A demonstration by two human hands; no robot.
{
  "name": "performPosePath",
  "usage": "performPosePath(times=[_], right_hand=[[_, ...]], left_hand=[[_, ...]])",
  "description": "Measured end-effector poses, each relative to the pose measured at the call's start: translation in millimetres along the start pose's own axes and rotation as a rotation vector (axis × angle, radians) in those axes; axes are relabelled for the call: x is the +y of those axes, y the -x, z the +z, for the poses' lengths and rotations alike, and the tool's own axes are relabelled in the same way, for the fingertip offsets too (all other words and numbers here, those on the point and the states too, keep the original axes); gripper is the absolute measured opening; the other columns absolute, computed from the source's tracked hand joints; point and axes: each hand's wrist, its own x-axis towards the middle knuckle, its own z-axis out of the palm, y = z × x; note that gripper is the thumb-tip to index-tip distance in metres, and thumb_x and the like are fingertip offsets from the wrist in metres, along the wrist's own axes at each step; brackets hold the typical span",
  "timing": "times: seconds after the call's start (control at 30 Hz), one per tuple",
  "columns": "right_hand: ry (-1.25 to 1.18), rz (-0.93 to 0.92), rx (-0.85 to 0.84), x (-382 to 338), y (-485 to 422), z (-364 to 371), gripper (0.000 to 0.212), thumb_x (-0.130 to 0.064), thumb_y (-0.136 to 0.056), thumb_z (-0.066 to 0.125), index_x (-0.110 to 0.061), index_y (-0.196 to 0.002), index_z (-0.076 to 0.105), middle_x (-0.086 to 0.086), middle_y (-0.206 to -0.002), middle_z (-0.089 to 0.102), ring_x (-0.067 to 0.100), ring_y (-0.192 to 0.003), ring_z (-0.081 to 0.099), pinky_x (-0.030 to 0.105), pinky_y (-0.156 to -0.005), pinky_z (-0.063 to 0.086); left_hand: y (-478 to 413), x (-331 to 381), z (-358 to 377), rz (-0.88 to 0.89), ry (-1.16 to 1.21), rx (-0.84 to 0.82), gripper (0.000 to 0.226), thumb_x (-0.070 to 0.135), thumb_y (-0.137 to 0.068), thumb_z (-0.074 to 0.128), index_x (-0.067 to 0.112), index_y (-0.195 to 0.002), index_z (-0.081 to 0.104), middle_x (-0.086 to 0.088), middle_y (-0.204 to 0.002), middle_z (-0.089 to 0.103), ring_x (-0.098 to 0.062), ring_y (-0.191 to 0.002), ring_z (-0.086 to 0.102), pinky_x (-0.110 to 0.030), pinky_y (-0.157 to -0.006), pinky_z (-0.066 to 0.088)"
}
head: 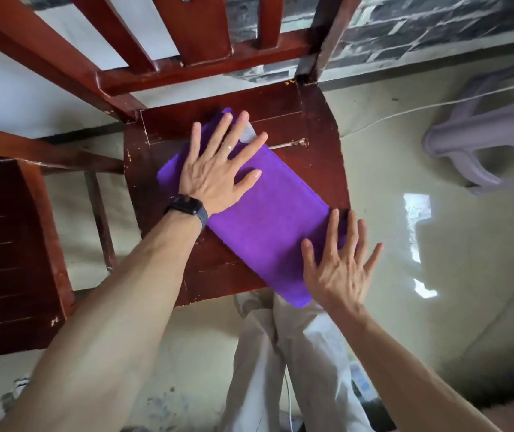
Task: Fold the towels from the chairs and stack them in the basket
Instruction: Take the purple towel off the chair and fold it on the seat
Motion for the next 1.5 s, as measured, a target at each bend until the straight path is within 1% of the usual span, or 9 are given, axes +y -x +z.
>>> performPosePath(times=[0.17,0.37,0.57,0.8,0.97,1.07,1.17,1.4,1.5], right_hand=[[-0.165,0.089,-0.09,-2.6,46.6,-8.2,0.066,-0.052,-0.09,0.055,-0.023,-0.148,0.04,0.007,-0.144,0.042,0.03,-0.128,0.044,0.048,-0.103,0.037],[-0.379,0.319,-0.345,9.0,29.1,-23.2,0.045,-0.045,-0.085,0.066,-0.014,-0.117,0.054,0.012,-0.119,0.061,0.036,-0.117,0.052,0.045,-0.099,0.041],[-0.431,0.3,-0.517,23.4,17.1,-28.1,0.041,-0.037,-0.083,0.073,-0.02,-0.119,0.064,0.003,-0.112,0.07,0.028,-0.11,0.061,0.029,-0.088,0.043],[-0.697,0.405,-0.554,33.1,25.4,-27.1,0.025,-0.032,-0.085,0.076,-0.024,-0.104,0.061,-0.01,-0.094,0.062,0.02,-0.089,0.065,0.043,-0.089,0.056],[-0.895,0.513,-0.589,33.3,59.2,-48.0,0.028,-0.019,-0.088,0.075,-0.02,-0.091,0.048,0.016,-0.095,0.069,0.027,-0.068,0.07,0.034,-0.059,0.054],[-0.884,0.526,-0.595,39.7,85.8,-66.7,0.027,-0.016,-0.088,0.074,-0.02,-0.092,0.047,0.021,-0.085,0.071,0.032,-0.066,0.07,0.035,-0.061,0.054],[-0.987,0.53,-0.616,44.4,99.3,-90.8,0.022,-0.007,-0.091,0.067,-0.019,-0.096,0.049,0.02,-0.082,0.072,0.032,-0.069,0.071,0.035,-0.06,0.054],[-1.128,0.261,-0.711,33.2,73.7,-151.0,0.029,0.004,-0.095,0.051,-0.014,-0.105,0.071,0.011,-0.086,0.068,0.025,-0.071,0.07,0.029,-0.067,0.059],[-1.011,0.083,-0.651,21.1,40.6,-157.8,0.037,0.002,-0.082,0.06,-0.015,-0.112,0.071,0.006,-0.091,0.073,0.022,-0.076,0.07,0.033,-0.074,0.058]], left_hand=[[-1.3,34.8,-32.6,-0.172,0.102,0.031,0.064,0.047,-0.098,0.038,0.037,-0.157,0.016,-0.005,-0.167,0.007,-0.029,-0.152,0.015,-0.061,-0.118,0.013],[120.5,95.7,-28.5,-0.908,0.625,0.185,0.049,0.03,-0.082,0.066,0.013,-0.128,0.058,-0.016,-0.13,0.053,-0.035,-0.118,0.052,-0.042,-0.095,0.041],[199.4,148.8,-9.9,-1.679,1.243,-0.22,0.034,0.033,-0.066,0.071,0.007,-0.084,0.061,-0.01,-0.085,0.065,-0.029,-0.083,0.063,-0.035,-0.077,0.048],[209.3,132.8,-9.5,-1.328,1.46,-0.453,0.026,0.039,-0.083,0.071,0.014,-0.091,0.068,0.001,-0.078,0.063,-0.021,-0.075,0.062,-0.033,-0.065,0.038],[231.4,119.7,-44.4,-1.266,1.536,-0.508,0.022,0.027,-0.091,0.07,0.016,-0.096,0.052,0.003,-0.078,0.073,-0.014,-0.061,0.07,-0.025,-0.056,0.039],[246.5,121.2,-66.7,-1.202,1.517,-0.444,0.033,0.025,-0.084,0.075,0.019,-0.097,0.045,-0.015,-0.094,0.071,-0.03,-0.07,0.074,-0.026,-0.05,0.038],[252.4,122.6,-90.4,-1.125,1.565,-0.443,0.018,0.017,-0.093,0.065,0.021,-0.096,0.049,-0.008,-0.085,0.067,-0.024,-0.066,0.073,-0.027,-0.057,0.039],[227.6,79.5,-145.1,-0.866,1.672,-0.592,0.032,0.013,-0.09,0.057,0.026,-0.117,0.067,0.007,-0.098,0.077,-0.009,-0.082,0.069,-0.029,-0.074,0.041],[196.7,54.6,-147.5,-0.724,1.452,-0.522,0.021,0.016,-0.088,0.07,0.021,-0.109,0.07,0.003,-0.088,0.076,-0.001,-0.071,0.063,-0.02,-0.066,0.044]])
